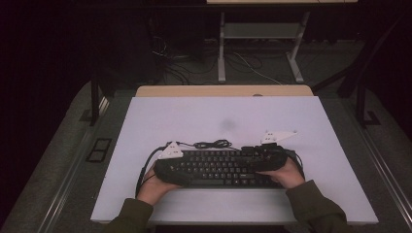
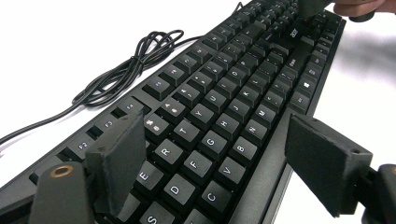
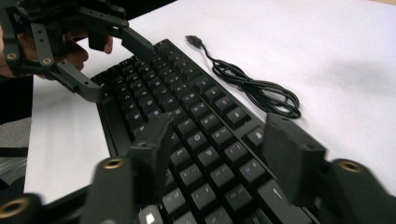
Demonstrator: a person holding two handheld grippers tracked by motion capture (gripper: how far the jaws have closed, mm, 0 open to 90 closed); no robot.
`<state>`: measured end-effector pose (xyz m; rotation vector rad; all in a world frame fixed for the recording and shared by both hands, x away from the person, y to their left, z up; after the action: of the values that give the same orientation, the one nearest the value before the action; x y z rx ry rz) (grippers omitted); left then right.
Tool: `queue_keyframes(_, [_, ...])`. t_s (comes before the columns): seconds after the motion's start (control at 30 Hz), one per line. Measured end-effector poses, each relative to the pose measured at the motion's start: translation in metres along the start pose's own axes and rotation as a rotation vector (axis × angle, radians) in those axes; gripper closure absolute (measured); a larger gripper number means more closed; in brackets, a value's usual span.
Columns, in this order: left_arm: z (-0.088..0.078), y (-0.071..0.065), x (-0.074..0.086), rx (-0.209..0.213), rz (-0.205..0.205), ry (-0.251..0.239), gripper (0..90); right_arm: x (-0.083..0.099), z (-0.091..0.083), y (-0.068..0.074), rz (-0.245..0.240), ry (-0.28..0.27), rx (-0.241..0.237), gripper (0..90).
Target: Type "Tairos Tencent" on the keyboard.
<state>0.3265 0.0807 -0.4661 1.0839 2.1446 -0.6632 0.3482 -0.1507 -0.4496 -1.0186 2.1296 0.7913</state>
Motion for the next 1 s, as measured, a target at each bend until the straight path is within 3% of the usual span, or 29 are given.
queue_keyframes(0.17, [0.002,0.001,0.0,0.004,-0.007,-0.004,18.8,0.008,-0.008,-0.002,-0.002,0.018,0.004,66.3])
queue_keyframes(0.5, [0.007,0.0,-0.003,0.006,-0.008,-0.001,18.4,0.025,-0.016,0.001,-0.024,0.073,-0.005,88.9])
queue_keyframes(1.0, [0.01,0.003,-0.007,0.0,-0.024,-0.005,18.4,0.047,-0.021,0.004,-0.037,0.146,0.004,89.4])
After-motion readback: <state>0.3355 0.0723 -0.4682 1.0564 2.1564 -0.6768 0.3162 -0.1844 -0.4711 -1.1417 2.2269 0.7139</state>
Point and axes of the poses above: each handheld gripper's, and its own axes: z roughly forward along the jaws, x roughly out of its underside, y roughly to its left, the point moved 7 cm from there along z, roughly forward along the jaws, and after that the axes turned 8 degrees about y, right-handed, at the moved point
